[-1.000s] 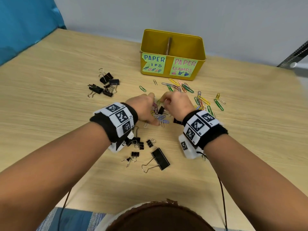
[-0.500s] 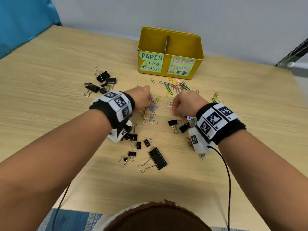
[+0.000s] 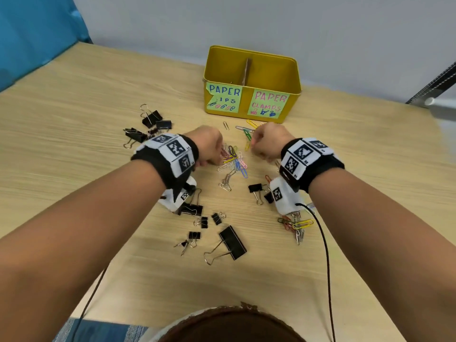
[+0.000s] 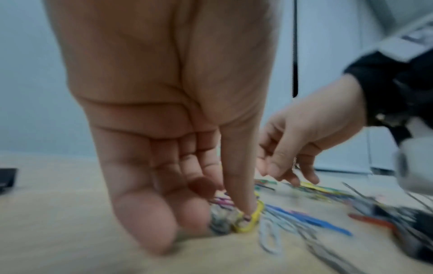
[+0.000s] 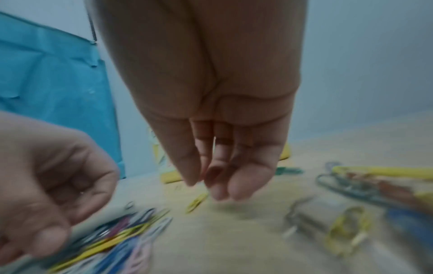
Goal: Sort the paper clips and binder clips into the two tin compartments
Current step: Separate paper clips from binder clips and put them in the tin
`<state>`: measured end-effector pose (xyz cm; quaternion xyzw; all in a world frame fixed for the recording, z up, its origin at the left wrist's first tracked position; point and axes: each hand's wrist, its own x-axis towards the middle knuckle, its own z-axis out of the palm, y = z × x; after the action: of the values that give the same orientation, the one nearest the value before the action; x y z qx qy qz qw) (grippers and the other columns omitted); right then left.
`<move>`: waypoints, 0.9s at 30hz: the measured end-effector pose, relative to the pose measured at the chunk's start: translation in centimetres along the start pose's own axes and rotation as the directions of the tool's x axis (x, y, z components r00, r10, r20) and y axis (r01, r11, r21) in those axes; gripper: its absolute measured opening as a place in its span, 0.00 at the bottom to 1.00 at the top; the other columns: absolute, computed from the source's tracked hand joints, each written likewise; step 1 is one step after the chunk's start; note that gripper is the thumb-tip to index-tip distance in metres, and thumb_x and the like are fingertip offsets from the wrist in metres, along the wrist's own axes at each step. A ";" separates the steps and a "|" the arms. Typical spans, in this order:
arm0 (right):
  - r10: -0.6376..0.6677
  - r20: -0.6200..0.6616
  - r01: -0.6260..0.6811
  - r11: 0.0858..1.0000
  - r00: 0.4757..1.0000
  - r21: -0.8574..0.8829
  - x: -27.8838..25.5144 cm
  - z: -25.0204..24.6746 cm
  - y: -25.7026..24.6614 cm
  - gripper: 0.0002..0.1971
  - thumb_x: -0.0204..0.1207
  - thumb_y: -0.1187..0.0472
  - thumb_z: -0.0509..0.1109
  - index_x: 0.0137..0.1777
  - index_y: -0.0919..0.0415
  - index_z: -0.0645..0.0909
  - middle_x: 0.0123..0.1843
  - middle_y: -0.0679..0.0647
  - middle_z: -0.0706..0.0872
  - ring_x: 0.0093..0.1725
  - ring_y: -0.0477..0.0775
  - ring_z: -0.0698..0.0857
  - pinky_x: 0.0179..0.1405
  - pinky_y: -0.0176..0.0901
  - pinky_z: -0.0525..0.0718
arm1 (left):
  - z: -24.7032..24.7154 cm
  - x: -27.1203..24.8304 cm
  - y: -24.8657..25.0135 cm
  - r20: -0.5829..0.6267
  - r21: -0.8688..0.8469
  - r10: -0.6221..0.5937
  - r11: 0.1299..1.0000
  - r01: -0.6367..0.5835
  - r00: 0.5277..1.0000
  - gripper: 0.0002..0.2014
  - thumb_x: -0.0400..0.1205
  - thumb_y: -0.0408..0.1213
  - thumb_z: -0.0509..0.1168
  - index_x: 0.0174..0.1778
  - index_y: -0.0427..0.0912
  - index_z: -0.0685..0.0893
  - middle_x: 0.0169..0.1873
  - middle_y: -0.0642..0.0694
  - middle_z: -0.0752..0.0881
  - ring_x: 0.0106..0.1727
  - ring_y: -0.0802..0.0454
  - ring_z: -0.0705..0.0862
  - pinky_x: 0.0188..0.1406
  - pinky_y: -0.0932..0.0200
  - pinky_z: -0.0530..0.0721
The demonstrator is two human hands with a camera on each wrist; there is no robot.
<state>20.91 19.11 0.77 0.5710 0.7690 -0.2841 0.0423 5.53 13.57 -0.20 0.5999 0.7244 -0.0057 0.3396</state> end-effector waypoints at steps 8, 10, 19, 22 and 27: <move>0.192 -0.065 -0.202 0.927 0.979 -0.315 1.8 -2.6 3.5 0.23 0.81 0.66 0.56 0.77 0.64 0.67 0.74 0.68 0.70 0.68 0.70 0.78 0.68 0.55 0.77 | -1.2 1.4 -0.6 -0.122 0.200 -0.040 0.978 0.064 0.992 0.31 0.76 0.32 0.67 0.76 0.43 0.68 0.70 0.36 0.68 0.71 0.36 0.70 0.70 0.41 0.76; 0.121 -0.028 -0.124 0.943 0.992 -0.309 2.0 -2.0 2.8 0.22 0.81 0.64 0.57 0.76 0.61 0.68 0.74 0.66 0.69 0.67 0.70 0.79 0.70 0.58 0.77 | -0.6 1.7 0.3 -0.110 0.207 -0.009 0.978 0.032 0.994 0.27 0.78 0.30 0.63 0.75 0.41 0.71 0.70 0.36 0.68 0.71 0.36 0.71 0.71 0.43 0.75; -0.054 0.119 0.079 0.973 0.991 -0.215 2.8 -2.2 0.7 0.24 0.80 0.74 0.51 0.73 0.59 0.74 0.76 0.58 0.74 0.54 0.51 0.75 0.42 0.33 0.79 | -1.7 2.9 1.5 -0.142 0.135 0.109 0.987 -0.089 0.984 0.26 0.76 0.21 0.58 0.72 0.39 0.73 0.75 0.36 0.70 0.76 0.41 0.70 0.71 0.55 0.73; -0.056 0.063 0.071 0.957 0.996 -0.283 2.8 -1.4 0.0 0.27 0.80 0.74 0.52 0.78 0.57 0.68 0.78 0.61 0.70 0.72 0.60 0.75 0.71 0.48 0.74 | -0.8 3.6 2.0 -0.099 0.227 0.101 0.971 -0.077 0.990 0.33 0.77 0.23 0.59 0.79 0.45 0.63 0.78 0.39 0.62 0.78 0.36 0.62 0.77 0.42 0.69; -0.156 0.173 0.200 0.940 0.972 -0.276 1.6 0.0 -1.1 0.22 0.80 0.65 0.56 0.75 0.56 0.71 0.71 0.64 0.72 0.69 0.65 0.76 0.67 0.50 0.75 | -0.2 3.5 2.1 -0.051 0.326 0.183 0.932 -0.157 0.982 0.23 0.78 0.25 0.58 0.71 0.39 0.75 0.68 0.37 0.72 0.70 0.37 0.71 0.70 0.45 0.75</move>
<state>19.40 20.32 0.54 0.4637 0.8457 -0.2120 0.1574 7.11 17.32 -0.93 0.7072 0.6722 -0.0697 0.2077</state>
